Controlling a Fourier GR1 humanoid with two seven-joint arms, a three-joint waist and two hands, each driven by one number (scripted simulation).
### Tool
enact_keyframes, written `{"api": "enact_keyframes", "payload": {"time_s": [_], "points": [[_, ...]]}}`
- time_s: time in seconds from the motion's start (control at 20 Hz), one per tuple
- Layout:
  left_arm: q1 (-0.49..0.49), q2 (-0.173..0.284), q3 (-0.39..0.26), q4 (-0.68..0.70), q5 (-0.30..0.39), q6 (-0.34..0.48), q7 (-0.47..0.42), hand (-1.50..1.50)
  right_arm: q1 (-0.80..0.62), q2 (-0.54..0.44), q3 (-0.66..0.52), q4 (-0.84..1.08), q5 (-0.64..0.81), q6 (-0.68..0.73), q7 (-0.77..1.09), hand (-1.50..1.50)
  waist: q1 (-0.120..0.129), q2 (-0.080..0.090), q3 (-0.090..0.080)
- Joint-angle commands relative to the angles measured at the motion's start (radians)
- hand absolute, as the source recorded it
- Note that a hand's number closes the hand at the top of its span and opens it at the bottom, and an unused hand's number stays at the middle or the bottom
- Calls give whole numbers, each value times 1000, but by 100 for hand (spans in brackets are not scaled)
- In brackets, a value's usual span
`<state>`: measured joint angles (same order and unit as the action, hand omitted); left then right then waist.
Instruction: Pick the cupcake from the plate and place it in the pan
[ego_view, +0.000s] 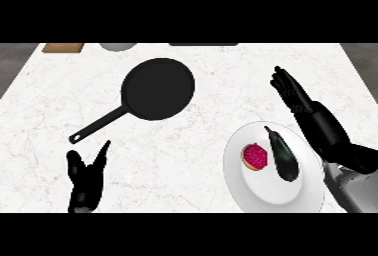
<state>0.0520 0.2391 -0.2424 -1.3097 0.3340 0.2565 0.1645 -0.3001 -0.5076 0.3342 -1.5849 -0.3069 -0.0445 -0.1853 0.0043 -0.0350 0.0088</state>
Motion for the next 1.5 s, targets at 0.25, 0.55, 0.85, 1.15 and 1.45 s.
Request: {"api": "enact_keyframes", "payload": {"time_s": [0.25,0.55,0.85,1.15,1.45], "points": [[299,291,-40,-559,-186,0,19,0,7,112,-78,88,-113,-95,111,-150,-5,15,1],[417,354,10,-572,-184,48,-16,0,143,10,-129,212,-14,-263,269,-150,-92,12,-14],[410,359,1,-566,-209,47,-43,0,102,-219,-27,190,156,-155,362,-150,-76,16,-22],[387,356,-5,-564,-222,44,-55,0,21,-287,55,127,174,-5,464,-150,-53,21,-21],[369,344,-19,-544,-238,40,-78,0,-63,-285,140,75,156,128,588,-150,-28,30,-20]]}}
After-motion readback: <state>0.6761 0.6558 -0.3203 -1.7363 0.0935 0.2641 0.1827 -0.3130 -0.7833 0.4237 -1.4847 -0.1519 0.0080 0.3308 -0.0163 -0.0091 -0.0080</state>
